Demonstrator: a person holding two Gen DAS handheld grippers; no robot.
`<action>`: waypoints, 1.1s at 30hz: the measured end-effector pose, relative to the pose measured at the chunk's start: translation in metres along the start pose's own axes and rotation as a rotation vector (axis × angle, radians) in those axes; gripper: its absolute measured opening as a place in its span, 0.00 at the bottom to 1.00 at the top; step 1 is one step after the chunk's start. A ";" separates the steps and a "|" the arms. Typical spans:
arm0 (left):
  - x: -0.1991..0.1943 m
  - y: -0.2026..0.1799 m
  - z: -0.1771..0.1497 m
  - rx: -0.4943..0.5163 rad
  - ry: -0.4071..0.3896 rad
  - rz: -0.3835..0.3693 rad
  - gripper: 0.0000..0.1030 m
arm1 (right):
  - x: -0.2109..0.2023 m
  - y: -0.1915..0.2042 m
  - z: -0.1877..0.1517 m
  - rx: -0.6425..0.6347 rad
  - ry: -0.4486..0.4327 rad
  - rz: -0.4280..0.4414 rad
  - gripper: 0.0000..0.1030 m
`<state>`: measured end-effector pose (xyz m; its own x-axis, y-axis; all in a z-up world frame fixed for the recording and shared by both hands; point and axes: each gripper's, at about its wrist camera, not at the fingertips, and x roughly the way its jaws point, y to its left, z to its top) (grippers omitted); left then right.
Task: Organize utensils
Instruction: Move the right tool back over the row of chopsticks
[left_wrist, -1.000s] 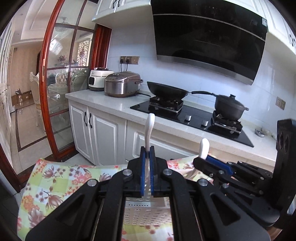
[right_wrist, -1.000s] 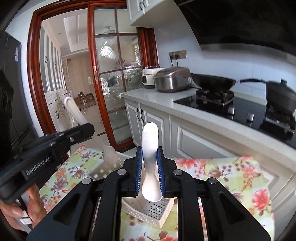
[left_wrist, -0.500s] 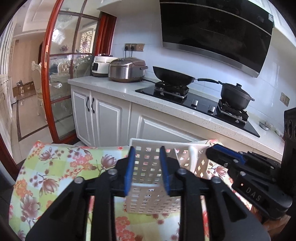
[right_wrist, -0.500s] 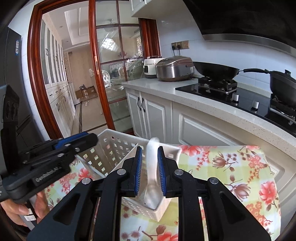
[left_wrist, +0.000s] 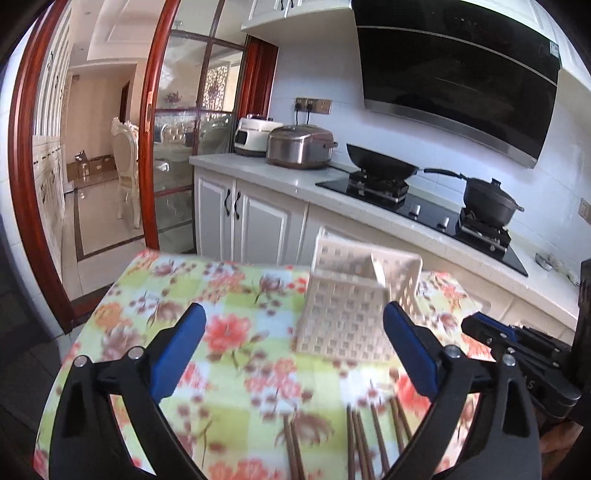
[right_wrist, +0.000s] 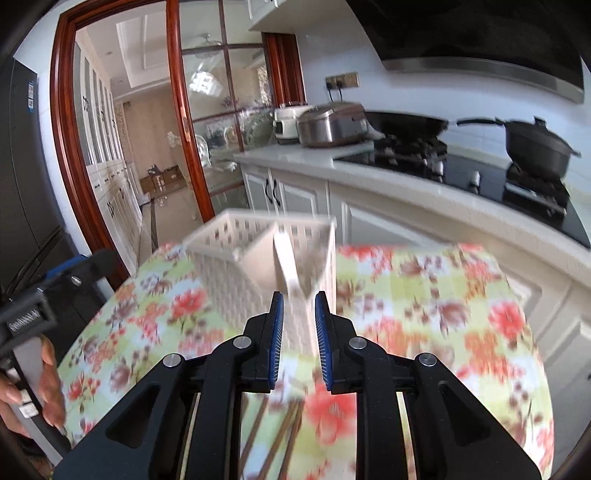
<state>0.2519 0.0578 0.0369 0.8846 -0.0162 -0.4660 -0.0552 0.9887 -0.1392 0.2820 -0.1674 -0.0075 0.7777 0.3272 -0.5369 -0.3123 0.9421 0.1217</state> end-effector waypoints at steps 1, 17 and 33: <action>-0.004 0.001 -0.006 -0.004 0.003 0.007 0.94 | -0.001 0.000 -0.009 0.006 0.016 -0.008 0.19; -0.008 0.018 -0.112 -0.015 0.241 0.071 0.94 | 0.018 0.014 -0.103 -0.015 0.252 -0.054 0.19; -0.005 0.025 -0.131 0.007 0.275 0.065 0.93 | 0.052 0.025 -0.105 -0.079 0.338 -0.093 0.16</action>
<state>0.1853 0.0626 -0.0785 0.7204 0.0086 -0.6935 -0.1040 0.9900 -0.0958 0.2576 -0.1340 -0.1202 0.5845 0.1849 -0.7900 -0.3002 0.9539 0.0011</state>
